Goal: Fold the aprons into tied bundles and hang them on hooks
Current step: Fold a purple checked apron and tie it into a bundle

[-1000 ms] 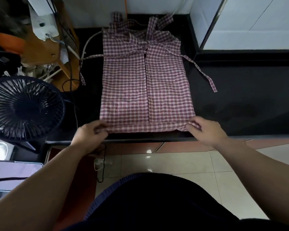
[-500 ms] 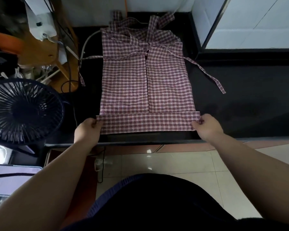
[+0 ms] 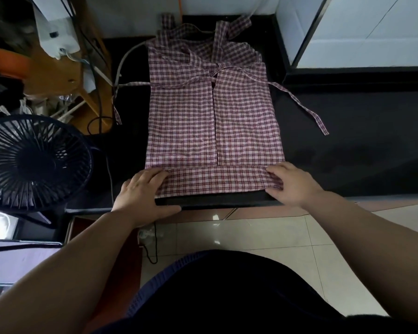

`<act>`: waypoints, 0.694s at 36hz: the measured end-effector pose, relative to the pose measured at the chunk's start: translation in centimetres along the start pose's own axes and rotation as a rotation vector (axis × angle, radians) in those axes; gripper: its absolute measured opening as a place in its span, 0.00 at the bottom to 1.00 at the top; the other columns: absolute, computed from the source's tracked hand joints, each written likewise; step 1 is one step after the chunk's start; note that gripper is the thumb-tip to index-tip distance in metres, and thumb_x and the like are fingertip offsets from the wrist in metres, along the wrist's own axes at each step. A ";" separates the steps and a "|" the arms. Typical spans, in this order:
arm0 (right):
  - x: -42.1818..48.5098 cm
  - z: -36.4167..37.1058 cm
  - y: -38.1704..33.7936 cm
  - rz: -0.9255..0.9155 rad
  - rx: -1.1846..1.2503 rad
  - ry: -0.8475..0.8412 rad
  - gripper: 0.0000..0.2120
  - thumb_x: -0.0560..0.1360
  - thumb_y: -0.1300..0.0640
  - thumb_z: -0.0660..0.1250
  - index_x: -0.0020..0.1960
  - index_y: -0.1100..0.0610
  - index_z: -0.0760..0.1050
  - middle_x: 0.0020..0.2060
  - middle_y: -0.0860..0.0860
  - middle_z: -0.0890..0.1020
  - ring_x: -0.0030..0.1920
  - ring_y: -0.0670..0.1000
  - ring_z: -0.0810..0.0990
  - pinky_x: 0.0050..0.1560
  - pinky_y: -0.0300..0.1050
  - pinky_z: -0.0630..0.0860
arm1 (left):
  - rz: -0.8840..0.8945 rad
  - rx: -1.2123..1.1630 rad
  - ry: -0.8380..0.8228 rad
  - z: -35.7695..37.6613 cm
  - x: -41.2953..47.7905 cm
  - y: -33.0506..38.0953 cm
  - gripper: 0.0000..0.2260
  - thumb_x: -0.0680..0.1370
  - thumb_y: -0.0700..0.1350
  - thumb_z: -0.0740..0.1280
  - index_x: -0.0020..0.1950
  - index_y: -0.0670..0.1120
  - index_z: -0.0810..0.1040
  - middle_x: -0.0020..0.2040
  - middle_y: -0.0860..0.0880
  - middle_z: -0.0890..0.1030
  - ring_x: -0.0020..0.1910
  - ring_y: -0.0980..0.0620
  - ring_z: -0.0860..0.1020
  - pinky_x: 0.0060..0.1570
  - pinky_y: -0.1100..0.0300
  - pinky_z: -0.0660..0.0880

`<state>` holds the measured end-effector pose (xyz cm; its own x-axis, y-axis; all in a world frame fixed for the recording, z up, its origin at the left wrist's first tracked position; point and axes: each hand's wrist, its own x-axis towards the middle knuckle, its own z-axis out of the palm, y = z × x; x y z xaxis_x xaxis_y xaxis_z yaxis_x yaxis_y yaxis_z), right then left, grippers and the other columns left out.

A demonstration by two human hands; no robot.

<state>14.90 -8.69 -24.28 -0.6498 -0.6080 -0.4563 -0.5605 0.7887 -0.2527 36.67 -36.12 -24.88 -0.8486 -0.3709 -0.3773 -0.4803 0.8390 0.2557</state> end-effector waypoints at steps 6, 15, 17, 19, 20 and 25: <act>-1.4 -0.1 -0.1 0.027 0.026 0.143 0.14 0.77 0.44 0.61 0.52 0.50 0.79 0.42 0.47 0.81 0.49 0.53 0.77 0.57 0.48 0.64 | -0.037 -0.149 0.052 -0.1 -0.8 -0.4 0.28 0.66 0.55 0.75 0.64 0.57 0.72 0.64 0.56 0.71 0.67 0.51 0.66 0.67 0.53 0.64; -2.5 -0.8 0.5 0.235 0.656 -0.010 0.20 0.70 0.48 0.73 0.59 0.54 0.74 0.54 0.47 0.78 0.55 0.49 0.76 0.55 0.43 0.70 | -0.428 -0.961 0.084 -0.9 -0.1 -2.2 0.02 0.75 0.50 0.71 0.47 0.56 0.82 0.47 0.53 0.84 0.52 0.51 0.80 0.57 0.53 0.75; -2.3 -0.8 0.5 0.258 0.644 0.005 0.18 0.71 0.53 0.72 0.59 0.54 0.74 0.52 0.48 0.78 0.52 0.49 0.76 0.51 0.43 0.69 | -0.463 -0.945 0.114 -0.6 0.1 -2.1 0.04 0.76 0.52 0.70 0.50 0.56 0.81 0.47 0.55 0.83 0.50 0.52 0.80 0.52 0.55 0.74; -2.1 -0.6 0.4 0.287 0.623 0.043 0.14 0.73 0.55 0.71 0.56 0.55 0.73 0.49 0.49 0.78 0.47 0.49 0.75 0.46 0.43 0.69 | -0.475 -0.898 0.160 -0.4 0.5 -1.6 0.02 0.77 0.53 0.68 0.49 0.58 0.79 0.47 0.55 0.82 0.49 0.52 0.79 0.48 0.55 0.74; -2.0 -0.4 0.3 0.309 0.612 0.070 0.12 0.74 0.54 0.69 0.56 0.56 0.73 0.48 0.50 0.78 0.46 0.49 0.75 0.46 0.43 0.70 | -0.481 -0.864 0.186 -0.3 0.6 -1.3 0.03 0.78 0.53 0.67 0.49 0.56 0.79 0.47 0.54 0.82 0.48 0.51 0.79 0.48 0.55 0.74; -1.1 0.7 0.4 0.450 0.429 0.142 0.13 0.77 0.48 0.64 0.54 0.56 0.68 0.51 0.53 0.79 0.50 0.55 0.77 0.55 0.53 0.74 | -0.508 -0.564 0.254 0.3 1.0 -0.6 0.14 0.79 0.55 0.65 0.53 0.45 0.79 0.45 0.48 0.80 0.44 0.47 0.76 0.43 0.56 0.71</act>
<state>15.76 -7.67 -24.52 -0.8518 -0.1913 -0.4876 0.0198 0.9185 -0.3949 36.16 -36.85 -25.65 -0.4878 -0.7900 -0.3713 -0.8036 0.2402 0.5446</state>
